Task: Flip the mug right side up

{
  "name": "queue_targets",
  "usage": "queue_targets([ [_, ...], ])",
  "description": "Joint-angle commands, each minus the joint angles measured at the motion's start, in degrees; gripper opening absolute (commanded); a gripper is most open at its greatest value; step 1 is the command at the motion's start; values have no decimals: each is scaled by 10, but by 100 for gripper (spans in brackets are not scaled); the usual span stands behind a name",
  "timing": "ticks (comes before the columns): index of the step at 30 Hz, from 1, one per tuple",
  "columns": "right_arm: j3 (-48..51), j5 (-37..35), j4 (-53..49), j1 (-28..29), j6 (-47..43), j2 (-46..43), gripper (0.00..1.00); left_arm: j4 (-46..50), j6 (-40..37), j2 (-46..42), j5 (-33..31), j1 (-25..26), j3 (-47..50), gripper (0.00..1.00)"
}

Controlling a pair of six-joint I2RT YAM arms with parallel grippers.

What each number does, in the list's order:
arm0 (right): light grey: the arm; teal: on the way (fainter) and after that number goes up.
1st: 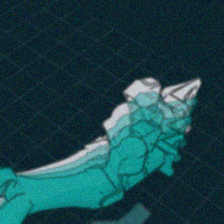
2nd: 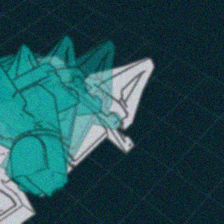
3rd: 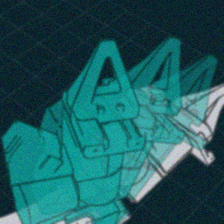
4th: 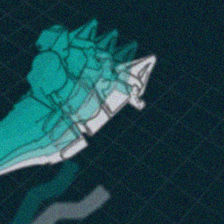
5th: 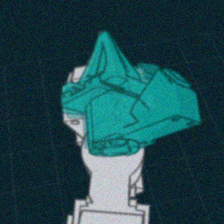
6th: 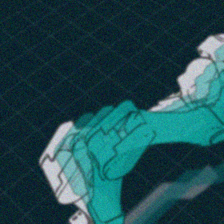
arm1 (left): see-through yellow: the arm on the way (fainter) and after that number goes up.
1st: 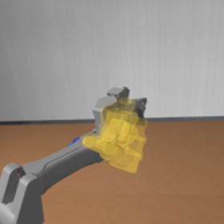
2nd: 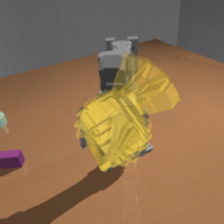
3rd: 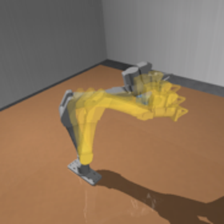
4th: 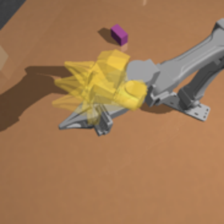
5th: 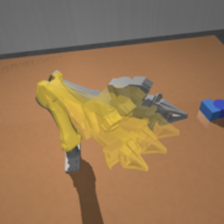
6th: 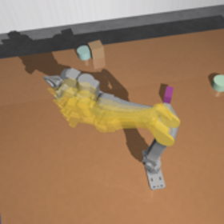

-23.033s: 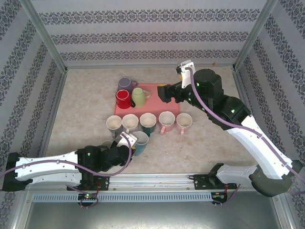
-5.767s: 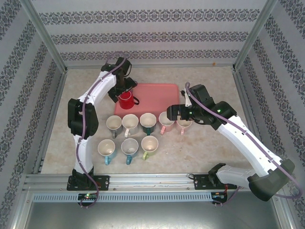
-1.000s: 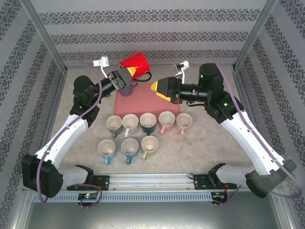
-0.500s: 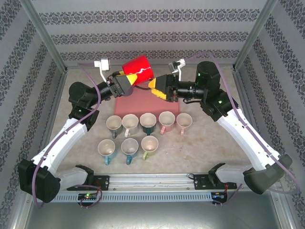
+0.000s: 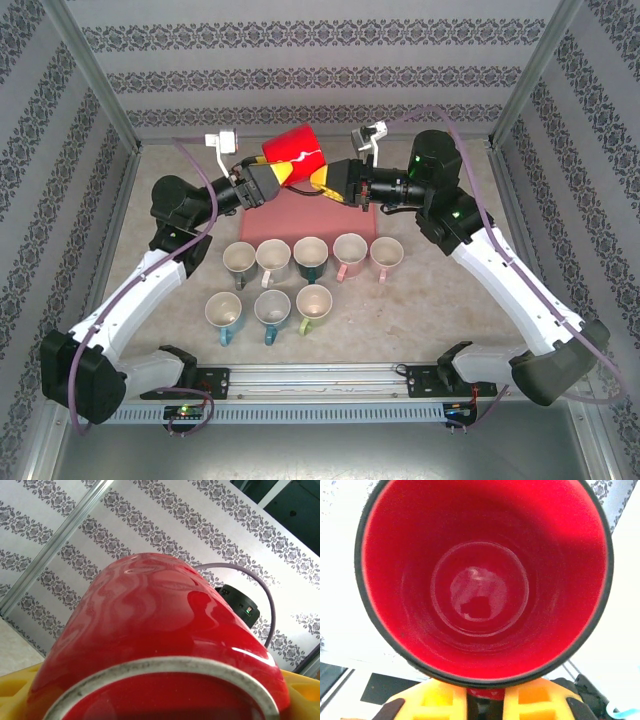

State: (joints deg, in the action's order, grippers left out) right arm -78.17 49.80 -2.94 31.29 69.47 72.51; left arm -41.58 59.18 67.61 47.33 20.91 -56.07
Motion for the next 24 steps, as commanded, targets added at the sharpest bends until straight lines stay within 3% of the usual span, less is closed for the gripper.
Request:
queue_targets([
  [1, 16, -12, 30, 5, 15, -4, 0, -60, -6, -7, 10, 17, -9, 47],
  [4, 21, -26, 29, -4, 15, -19, 0, -15, -24, -18, -5, 17, -9, 72],
  [8, 15, -47, 7, -21, -3, -42, 0, 74, -56, -42, -42, 17, -6, 87],
  [9, 9, -53, -10, -24, -14, -48, 0, 104, -65, -43, -40, 17, -10, 99],
  [16, -11, -111, -177, -37, -158, -100, 0, 272, -134, -83, -115, 14, -15, 100],
  [19, -26, -162, -289, -30, -259, -121, 0, 387, -178, -97, -167, 12, -36, 100],
  [21, -44, -220, -383, -11, -336, -128, 0, 471, -202, -109, -239, 10, -48, 100],
  [24, -60, -376, -498, 59, -439, -136, 0, 575, -223, -121, -326, 5, -68, 100],
])
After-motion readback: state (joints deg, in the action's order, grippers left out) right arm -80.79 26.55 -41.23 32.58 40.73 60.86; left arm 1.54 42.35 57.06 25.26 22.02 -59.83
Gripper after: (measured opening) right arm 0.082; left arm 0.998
